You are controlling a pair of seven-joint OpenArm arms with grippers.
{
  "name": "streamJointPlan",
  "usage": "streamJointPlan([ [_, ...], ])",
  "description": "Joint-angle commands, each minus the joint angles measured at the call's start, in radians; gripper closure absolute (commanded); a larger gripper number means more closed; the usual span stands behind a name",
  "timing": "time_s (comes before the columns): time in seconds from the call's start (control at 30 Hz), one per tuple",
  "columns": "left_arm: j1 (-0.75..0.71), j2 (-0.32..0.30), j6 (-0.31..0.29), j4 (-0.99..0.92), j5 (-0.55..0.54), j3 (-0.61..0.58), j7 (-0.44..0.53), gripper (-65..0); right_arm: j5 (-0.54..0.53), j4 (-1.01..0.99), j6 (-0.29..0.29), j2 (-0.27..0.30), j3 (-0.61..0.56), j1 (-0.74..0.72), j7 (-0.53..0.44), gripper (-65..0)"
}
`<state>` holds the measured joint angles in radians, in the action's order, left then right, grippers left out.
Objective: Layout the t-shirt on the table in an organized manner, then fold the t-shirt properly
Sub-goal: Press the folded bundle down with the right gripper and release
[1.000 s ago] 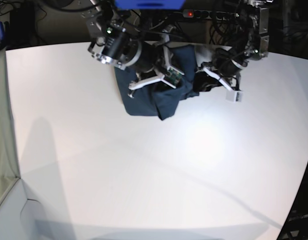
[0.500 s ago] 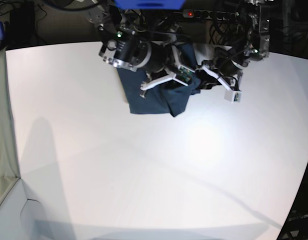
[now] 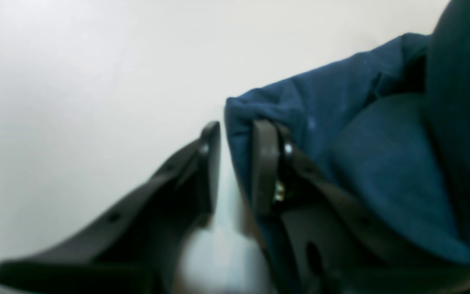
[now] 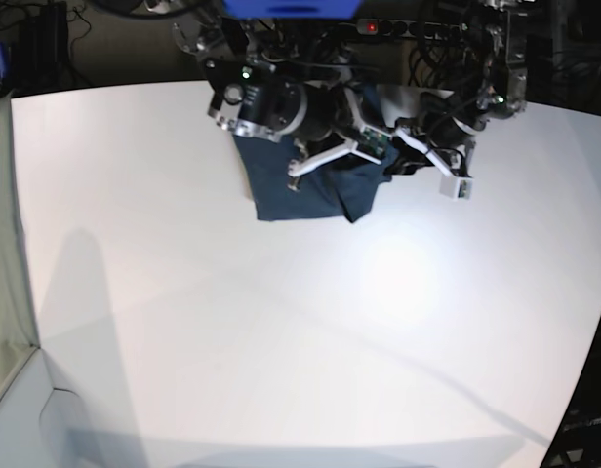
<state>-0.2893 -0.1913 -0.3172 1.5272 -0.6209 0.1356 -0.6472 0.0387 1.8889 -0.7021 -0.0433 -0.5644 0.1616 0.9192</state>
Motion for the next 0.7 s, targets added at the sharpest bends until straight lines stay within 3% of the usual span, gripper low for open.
streamJointPlan([
  [0.0, -0.003, -0.007, 0.013, 0.009, 0.017, 0.000, -0.021, -14.4, -0.020, 0.022, 0.004, -0.007, -0.006, -0.007, -0.022, -20.6],
  [0.13, -0.003, -0.026, 0.011, 0.009, 0.011, 0.000, -0.021, -14.4, -0.020, 0.074, 0.004, 0.001, -0.007, 0.002, 0.011, -32.7],
  [0.23, -0.003, -0.027, 0.011, 0.011, 0.011, 0.000, -0.021, -14.4, -0.024, 0.120, 0.004, 0.013, -0.013, 0.000, 0.056, -36.0],
  [0.53, -0.052, -0.061, 0.011, 0.120, 0.009, 0.003, -0.021, -14.4, -0.023, 0.126, 0.004, 0.062, -0.003, -0.001, 0.061, -35.8],
  [0.67, -0.086, -0.061, 0.006, 0.178, 0.009, 0.081, -0.023, -14.5, -0.023, 0.130, 0.004, 0.069, 0.050, -0.004, 0.061, -28.9],
])
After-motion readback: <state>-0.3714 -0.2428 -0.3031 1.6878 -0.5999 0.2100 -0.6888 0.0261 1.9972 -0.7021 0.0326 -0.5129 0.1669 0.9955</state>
